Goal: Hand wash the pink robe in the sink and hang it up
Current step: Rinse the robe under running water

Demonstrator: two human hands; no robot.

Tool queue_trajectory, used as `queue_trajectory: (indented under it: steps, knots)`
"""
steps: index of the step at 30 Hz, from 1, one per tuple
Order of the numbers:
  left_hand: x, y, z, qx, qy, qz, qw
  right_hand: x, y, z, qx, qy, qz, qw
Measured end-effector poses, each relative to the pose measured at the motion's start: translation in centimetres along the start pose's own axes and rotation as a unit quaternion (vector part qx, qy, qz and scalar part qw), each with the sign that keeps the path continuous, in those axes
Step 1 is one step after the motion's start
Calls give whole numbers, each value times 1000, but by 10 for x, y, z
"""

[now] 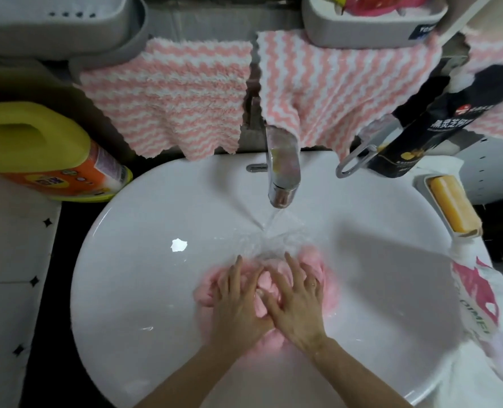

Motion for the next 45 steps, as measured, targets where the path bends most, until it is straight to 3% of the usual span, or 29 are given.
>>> queue_trajectory:
  steps: [2, 7, 9, 18, 21, 24, 25, 27, 30, 31, 33, 35, 36, 38, 40, 43, 45]
  knots:
    - [-2, 6, 8, -36, 13, -20, 999, -1, 11, 3, 8, -15, 34, 999]
    - [-1, 15, -6, -117, 15, -58, 991, 4, 14, -12, -67, -24, 38, 997]
    - [-1, 17, -14, -137, 21, -63, 988, 3, 20, -20, -53, -9, 46, 998]
    - [3, 34, -49, -144, 84, -94, 982, 4, 24, -63, -169, -44, 84, 981]
    - [12, 44, -69, 1, 76, -50, 996, 7, 21, -80, -146, -37, 115, 982]
    - [12, 40, -77, 161, 14, -77, 984, 15, 14, -87, -71, -7, 112, 991]
    - [11, 31, -83, 159, -12, -77, 984, 10, 13, -87, -56, 22, 75, 995]
    - [9, 15, -91, 142, -69, 28, 987, 1, 3, -86, -11, 115, -85, 990]
    - [5, -24, -87, 139, -118, 170, 968, -8, -29, -77, -6, 231, -354, 906]
    - [3, -35, -82, 130, -134, 201, 962, -11, -39, -72, 8, 243, -409, 880]
    - [12, -48, -70, 105, -183, 239, 948, -11, -60, -57, 47, 233, -435, 869]
    - [19, -49, -55, 151, -144, 160, 965, -14, -69, -41, 75, 220, -390, 891]
    - [22, -45, -45, 191, -86, 83, 974, -20, -70, -33, 69, 197, -317, 925]
    - [26, -34, -30, 168, 66, -70, 981, -26, -67, -24, 50, 72, -103, 991]
    - [17, -28, -20, 161, 108, -114, 974, -30, -52, -15, 120, -21, 12, 993]
    - [2, -7, 0, 277, 60, -86, 955, -29, -30, -9, 216, -27, 22, 976]
    - [-9, -3, -6, 226, 39, -70, 971, -27, -20, -18, 211, -36, 4, 977]
Point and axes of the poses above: each hand's wrist, its own z-axis away from the middle knuckle, its own y-axis out of the palm, x = y × z, the point moved 5 cm from there along -z, towards the middle knuckle, and after that the axes turned 14 degrees about -x, right-handed, at the moved point
